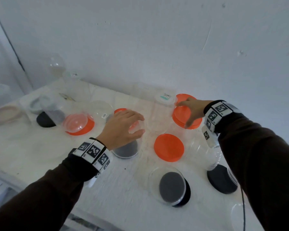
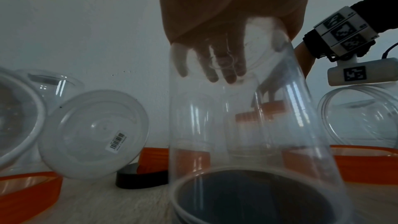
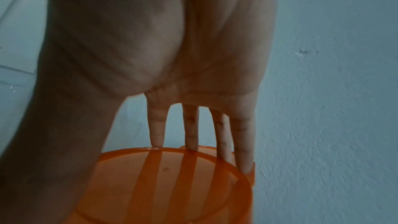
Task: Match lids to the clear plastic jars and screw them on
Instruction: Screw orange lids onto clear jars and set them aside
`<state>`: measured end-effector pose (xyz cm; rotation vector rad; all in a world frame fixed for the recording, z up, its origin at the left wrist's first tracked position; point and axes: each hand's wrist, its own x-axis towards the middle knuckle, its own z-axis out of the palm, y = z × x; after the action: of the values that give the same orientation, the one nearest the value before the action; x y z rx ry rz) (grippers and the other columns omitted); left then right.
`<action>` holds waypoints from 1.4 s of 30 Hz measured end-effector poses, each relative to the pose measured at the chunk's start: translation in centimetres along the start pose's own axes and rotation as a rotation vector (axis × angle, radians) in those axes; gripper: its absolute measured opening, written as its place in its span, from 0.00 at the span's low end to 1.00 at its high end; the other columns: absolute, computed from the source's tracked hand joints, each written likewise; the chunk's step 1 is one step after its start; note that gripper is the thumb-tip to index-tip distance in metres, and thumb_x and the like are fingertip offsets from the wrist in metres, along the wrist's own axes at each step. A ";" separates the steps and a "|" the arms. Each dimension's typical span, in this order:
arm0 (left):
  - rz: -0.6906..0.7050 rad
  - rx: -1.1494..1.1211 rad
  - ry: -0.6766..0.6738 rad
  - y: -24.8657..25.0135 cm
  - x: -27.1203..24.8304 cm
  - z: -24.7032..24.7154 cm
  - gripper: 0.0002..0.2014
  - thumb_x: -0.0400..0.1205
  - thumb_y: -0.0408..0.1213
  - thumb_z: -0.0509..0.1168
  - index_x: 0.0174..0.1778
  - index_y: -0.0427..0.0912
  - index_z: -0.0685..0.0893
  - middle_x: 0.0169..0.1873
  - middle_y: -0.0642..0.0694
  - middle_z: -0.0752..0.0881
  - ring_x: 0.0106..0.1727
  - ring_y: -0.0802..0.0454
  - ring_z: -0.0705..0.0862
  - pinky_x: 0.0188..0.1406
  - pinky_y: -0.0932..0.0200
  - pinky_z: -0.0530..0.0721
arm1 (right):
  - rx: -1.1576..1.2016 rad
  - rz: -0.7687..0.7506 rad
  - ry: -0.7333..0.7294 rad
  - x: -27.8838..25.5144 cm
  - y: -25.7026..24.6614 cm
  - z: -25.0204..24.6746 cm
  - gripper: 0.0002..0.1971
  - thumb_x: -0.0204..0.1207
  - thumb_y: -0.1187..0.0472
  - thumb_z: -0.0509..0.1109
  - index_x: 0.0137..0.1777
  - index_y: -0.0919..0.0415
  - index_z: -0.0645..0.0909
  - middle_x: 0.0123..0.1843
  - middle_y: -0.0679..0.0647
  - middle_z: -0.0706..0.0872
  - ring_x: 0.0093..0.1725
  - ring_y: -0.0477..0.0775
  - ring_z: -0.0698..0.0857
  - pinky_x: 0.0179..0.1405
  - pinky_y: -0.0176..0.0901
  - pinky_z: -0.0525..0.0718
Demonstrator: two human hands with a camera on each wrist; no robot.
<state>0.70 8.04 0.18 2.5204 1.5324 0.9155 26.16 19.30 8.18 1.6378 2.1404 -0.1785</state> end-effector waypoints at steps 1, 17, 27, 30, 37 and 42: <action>-0.001 0.001 -0.002 0.0 0.0 0.0 0.24 0.75 0.57 0.56 0.57 0.46 0.84 0.55 0.52 0.86 0.60 0.52 0.81 0.62 0.53 0.73 | -0.022 -0.005 -0.009 0.1 -0.1 0.1 0.52 0.61 0.48 0.82 0.80 0.42 0.53 0.79 0.51 0.56 0.76 0.63 0.65 0.67 0.61 0.74; -0.005 0.011 -0.013 -0.2 -0.1 0.0 0.25 0.75 0.58 0.54 0.59 0.46 0.83 0.57 0.53 0.85 0.61 0.51 0.80 0.64 0.49 0.76 | 0.267 -0.056 0.167 -4.8 0.9 -2.0 0.44 0.68 0.48 0.76 0.80 0.47 0.55 0.77 0.54 0.61 0.71 0.59 0.70 0.69 0.56 0.72; -0.035 0.022 -0.088 -0.5 0.3 0.0 0.31 0.74 0.63 0.48 0.61 0.47 0.81 0.62 0.51 0.82 0.66 0.49 0.77 0.69 0.47 0.69 | 0.392 -0.076 0.285 -12.8 0.3 5.4 0.43 0.67 0.47 0.76 0.79 0.52 0.58 0.76 0.51 0.62 0.73 0.52 0.64 0.72 0.50 0.68; -0.020 0.014 -0.102 -0.5 0.2 -0.2 0.32 0.75 0.64 0.48 0.63 0.46 0.80 0.63 0.50 0.82 0.67 0.49 0.76 0.69 0.46 0.70 | 0.345 -0.033 0.253 -12.0 -0.3 7.8 0.51 0.64 0.46 0.78 0.81 0.53 0.52 0.79 0.52 0.56 0.76 0.56 0.59 0.74 0.55 0.66; -0.001 -0.053 -0.133 -1.1 0.4 -0.4 0.37 0.73 0.68 0.49 0.65 0.44 0.80 0.65 0.50 0.81 0.68 0.49 0.76 0.69 0.43 0.71 | 0.246 0.080 0.270 -10.1 -0.4 10.5 0.57 0.60 0.43 0.80 0.81 0.54 0.46 0.79 0.56 0.59 0.77 0.60 0.60 0.77 0.53 0.57; -0.016 -0.173 -0.141 -0.3 0.4 -1.4 0.33 0.74 0.64 0.56 0.65 0.42 0.80 0.68 0.49 0.78 0.64 0.51 0.78 0.64 0.41 0.78 | 0.216 0.127 0.360 -10.0 -1.0 10.9 0.56 0.57 0.45 0.82 0.79 0.57 0.52 0.75 0.55 0.66 0.72 0.59 0.65 0.74 0.51 0.62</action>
<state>-0.09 8.17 1.45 2.3927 1.3684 0.8105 30.18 6.19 2.38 2.0568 2.3312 -0.0821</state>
